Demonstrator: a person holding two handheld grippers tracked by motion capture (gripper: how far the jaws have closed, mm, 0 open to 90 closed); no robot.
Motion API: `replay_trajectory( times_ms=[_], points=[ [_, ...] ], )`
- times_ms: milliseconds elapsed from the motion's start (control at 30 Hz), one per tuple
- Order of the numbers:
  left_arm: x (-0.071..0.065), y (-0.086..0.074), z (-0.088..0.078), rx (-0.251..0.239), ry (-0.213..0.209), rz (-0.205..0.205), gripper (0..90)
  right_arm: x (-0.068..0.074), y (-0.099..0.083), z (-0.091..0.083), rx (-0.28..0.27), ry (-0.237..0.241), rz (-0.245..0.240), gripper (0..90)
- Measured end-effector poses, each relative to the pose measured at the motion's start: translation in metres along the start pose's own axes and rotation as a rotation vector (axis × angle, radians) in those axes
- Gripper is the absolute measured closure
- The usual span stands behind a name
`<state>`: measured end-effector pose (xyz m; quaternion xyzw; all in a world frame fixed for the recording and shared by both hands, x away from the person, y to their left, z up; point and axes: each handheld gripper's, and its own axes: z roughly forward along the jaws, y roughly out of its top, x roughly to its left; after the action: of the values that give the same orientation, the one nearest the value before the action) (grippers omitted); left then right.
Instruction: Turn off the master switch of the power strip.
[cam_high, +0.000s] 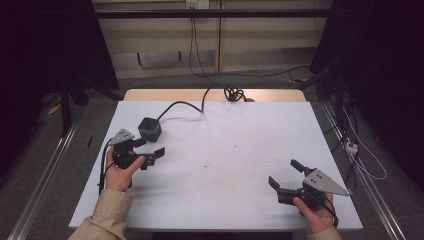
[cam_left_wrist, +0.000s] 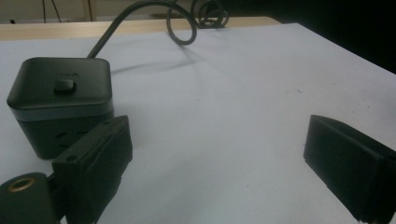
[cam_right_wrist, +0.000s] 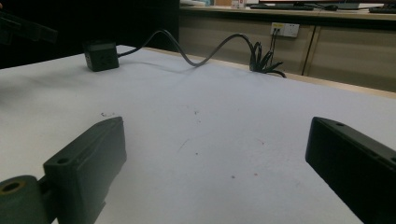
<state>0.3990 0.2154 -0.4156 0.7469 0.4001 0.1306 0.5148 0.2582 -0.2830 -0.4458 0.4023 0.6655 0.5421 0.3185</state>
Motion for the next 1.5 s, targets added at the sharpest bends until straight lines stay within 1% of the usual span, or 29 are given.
replay_trajectory(
  times_ms=[33, 167, 200, 300, 500, 533, 900, 967, 1000, 1033, 1100, 1200, 1400, 1500],
  points=[
    [-0.001, -0.001, -0.001, -0.003, -0.004, -0.002, 7.2, 0.000, 0.000, 0.000, 0.001, -0.002, 0.001, 4.7],
    [-0.006, -0.004, -0.003, -0.002, -0.013, 0.013, 7.0, 0.000, 0.000, 0.000, 0.001, -0.001, 0.001, 4.7],
    [-0.007, -0.005, -0.004, 0.004, -0.015, 0.023, 7.0, 0.000, 0.000, 0.000, 0.001, 0.000, 0.001, 4.7],
    [-0.009, -0.007, -0.006, 0.001, -0.028, 0.014, 6.7, 0.000, 0.000, 0.000, 0.000, 0.001, 0.000, 4.7],
    [-0.015, -0.011, -0.011, 0.011, -0.022, 0.038, 6.4, 0.000, 0.000, 0.000, 0.001, 0.001, -0.001, 4.7],
    [-0.015, -0.012, -0.012, 0.013, -0.024, 0.048, 6.1, 0.000, 0.000, 0.000, 0.000, 0.003, -0.002, 4.7],
    [-0.018, -0.022, -0.018, 0.013, -0.042, 0.065, 5.4, -0.001, 0.000, -0.001, -0.002, -0.001, 0.001, 4.7],
    [-0.019, -0.023, -0.019, 0.016, -0.041, 0.064, 5.4, -0.001, 0.000, -0.001, 0.000, 0.000, -0.001, 4.7],
    [-0.019, -0.024, -0.019, 0.016, -0.042, 0.074, 5.4, -0.001, 0.000, -0.001, 0.000, 0.001, -0.001, 4.7],
    [-0.020, -0.025, -0.020, 0.015, -0.041, 0.069, 5.4, -0.001, 0.000, -0.001, 0.000, 0.001, 0.000, 4.7],
    [-0.020, -0.027, -0.021, 0.020, -0.040, 0.076, 5.4, 0.000, 0.000, -0.001, 0.000, 0.002, 0.000, 4.7],
    [-0.020, -0.030, -0.022, 0.022, -0.039, 0.075, 5.4, 0.000, 0.001, -0.001, 0.000, 0.002, 0.001, 4.7],
    [-0.020, -0.035, -0.026, 0.015, -0.025, 0.084, 5.4, -0.001, 0.001, -0.001, -0.001, 0.002, 0.000, 4.7],
    [-0.020, -0.037, -0.027, 0.023, -0.025, 0.088, 5.4, 0.000, 0.001, -0.001, -0.001, 0.003, 0.000, 4.7]
  ],
)
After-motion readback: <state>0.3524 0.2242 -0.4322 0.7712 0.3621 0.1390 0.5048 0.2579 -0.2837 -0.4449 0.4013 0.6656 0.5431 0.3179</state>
